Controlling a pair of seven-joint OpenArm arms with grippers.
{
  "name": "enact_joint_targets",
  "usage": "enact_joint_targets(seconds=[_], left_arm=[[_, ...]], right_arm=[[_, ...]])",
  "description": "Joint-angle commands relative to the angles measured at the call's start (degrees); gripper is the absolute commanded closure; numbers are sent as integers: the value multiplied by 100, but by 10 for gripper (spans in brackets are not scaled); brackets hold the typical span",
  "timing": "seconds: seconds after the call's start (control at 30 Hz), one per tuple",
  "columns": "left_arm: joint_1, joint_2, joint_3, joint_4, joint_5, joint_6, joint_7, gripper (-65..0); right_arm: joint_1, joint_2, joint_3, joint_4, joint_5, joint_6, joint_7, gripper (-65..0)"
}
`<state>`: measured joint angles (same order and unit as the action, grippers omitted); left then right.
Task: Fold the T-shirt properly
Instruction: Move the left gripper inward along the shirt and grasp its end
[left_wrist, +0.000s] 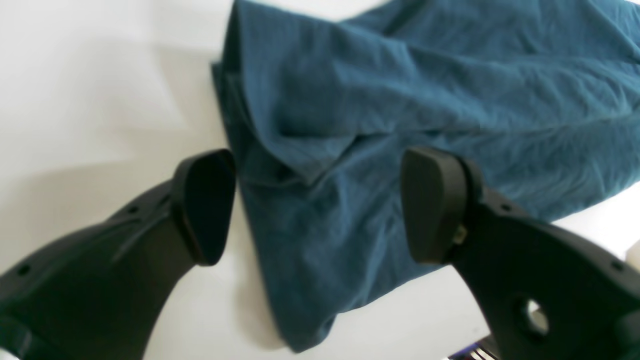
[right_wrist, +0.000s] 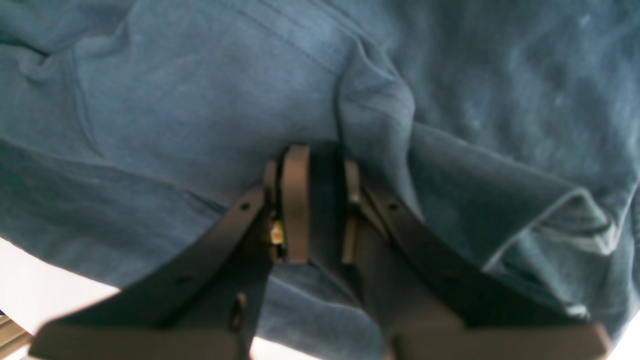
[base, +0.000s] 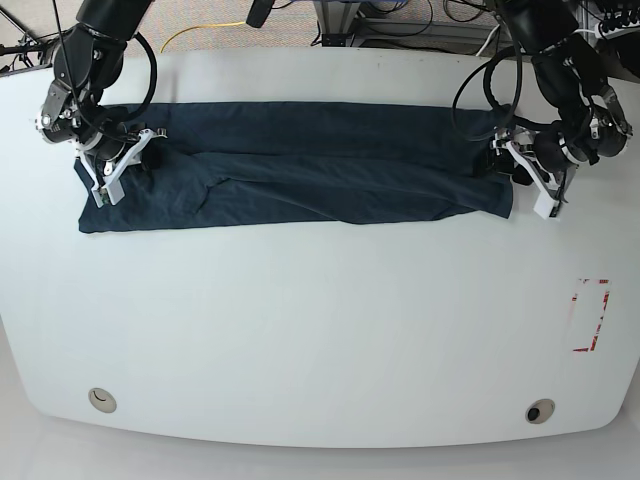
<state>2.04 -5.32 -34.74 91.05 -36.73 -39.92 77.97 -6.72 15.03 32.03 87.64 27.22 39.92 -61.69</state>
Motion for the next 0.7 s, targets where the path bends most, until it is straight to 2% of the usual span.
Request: enact_joint_targets(seconds=[0.0,0.13,0.33,0.67], left_arm=[[-59,-52,-3,-107,-15,-8,-180,-481],[37,-61,-3,-423,-32,-8,-496,-481],[46,-44,-3,-766,-41,-8,-672,-481],[46,79,6,-986,-129,-8,-646,-474]], right_arm=[[17,67,19,50,-63,8,-86,-82],[17,67,28,50,-63,8,-86,-82],[17,75,28,50,-63,8,-86,-82],[17,75,28,50,-63,8,-86,-82]])
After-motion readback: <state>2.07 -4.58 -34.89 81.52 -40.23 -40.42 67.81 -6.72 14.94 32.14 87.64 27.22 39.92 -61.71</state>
